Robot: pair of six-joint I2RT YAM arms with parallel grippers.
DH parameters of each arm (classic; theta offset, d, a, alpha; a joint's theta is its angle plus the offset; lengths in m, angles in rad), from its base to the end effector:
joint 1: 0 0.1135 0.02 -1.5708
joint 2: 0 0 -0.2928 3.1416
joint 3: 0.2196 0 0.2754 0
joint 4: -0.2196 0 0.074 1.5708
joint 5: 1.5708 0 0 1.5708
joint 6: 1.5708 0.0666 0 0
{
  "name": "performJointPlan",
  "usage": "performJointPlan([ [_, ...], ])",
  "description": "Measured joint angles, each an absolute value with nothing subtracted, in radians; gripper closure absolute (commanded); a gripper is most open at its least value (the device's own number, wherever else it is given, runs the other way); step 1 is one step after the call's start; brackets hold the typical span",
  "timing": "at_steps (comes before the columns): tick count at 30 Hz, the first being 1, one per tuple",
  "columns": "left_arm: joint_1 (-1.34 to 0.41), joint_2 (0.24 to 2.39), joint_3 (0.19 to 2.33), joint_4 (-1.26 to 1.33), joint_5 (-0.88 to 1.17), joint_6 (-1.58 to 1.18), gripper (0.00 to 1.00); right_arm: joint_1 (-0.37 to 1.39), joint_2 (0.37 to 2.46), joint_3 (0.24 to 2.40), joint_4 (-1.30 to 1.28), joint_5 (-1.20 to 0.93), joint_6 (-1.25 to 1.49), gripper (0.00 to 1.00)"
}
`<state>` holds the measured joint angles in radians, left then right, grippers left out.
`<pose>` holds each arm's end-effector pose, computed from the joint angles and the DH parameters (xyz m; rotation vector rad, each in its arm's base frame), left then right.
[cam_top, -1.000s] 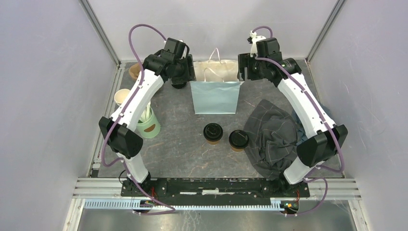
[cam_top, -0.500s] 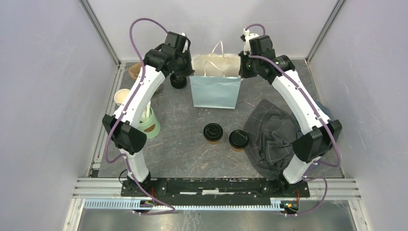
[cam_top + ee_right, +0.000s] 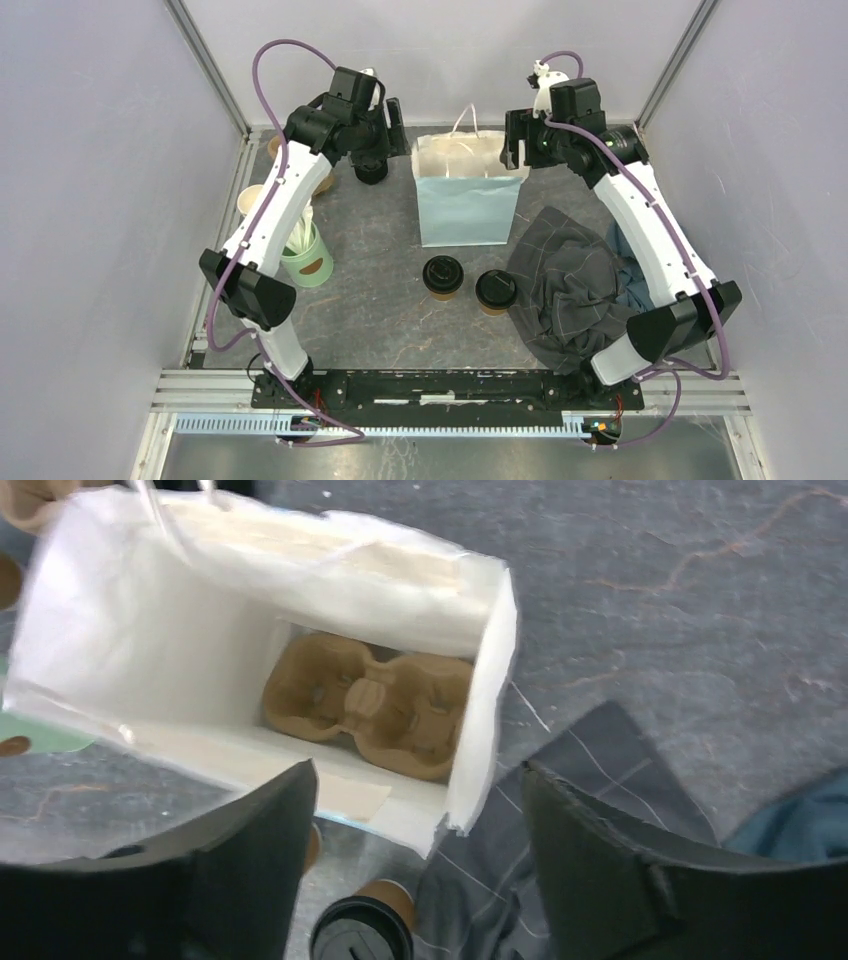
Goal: Pack the takeout coffee
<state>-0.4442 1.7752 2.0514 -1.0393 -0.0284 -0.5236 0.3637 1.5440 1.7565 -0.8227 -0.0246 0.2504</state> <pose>0.3830 -0.1802 0.4341 -0.1087 2.3748 -0.4428 0.3522 0.1358 0.4410 -0.1390 2.2011 0.3731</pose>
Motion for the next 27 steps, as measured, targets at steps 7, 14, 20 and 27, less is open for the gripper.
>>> performJointPlan([
  [7, -0.428, 1.706, 2.026, -1.036, -0.076, -0.514, 0.15, 0.333, 1.447, 1.728, -0.91, -0.009, 0.099, 0.08],
  [14, -0.422, 1.562, 1.882, -0.985, -0.095, -0.508, 0.13, 0.461, 1.123, 1.347, -0.915, -0.06, 0.084, 0.08],
  [20, -0.422, 1.551, 1.798, -0.932, -0.027, -0.509, 0.13, 0.613, 1.093, 1.183, -0.907, -0.079, 0.148, 0.08],
  [27, -0.422, 1.624, 1.775, -0.883, 0.051, -0.511, 0.19, 0.757, 1.163, 1.168, -0.802, -0.054, 0.175, 0.07],
])
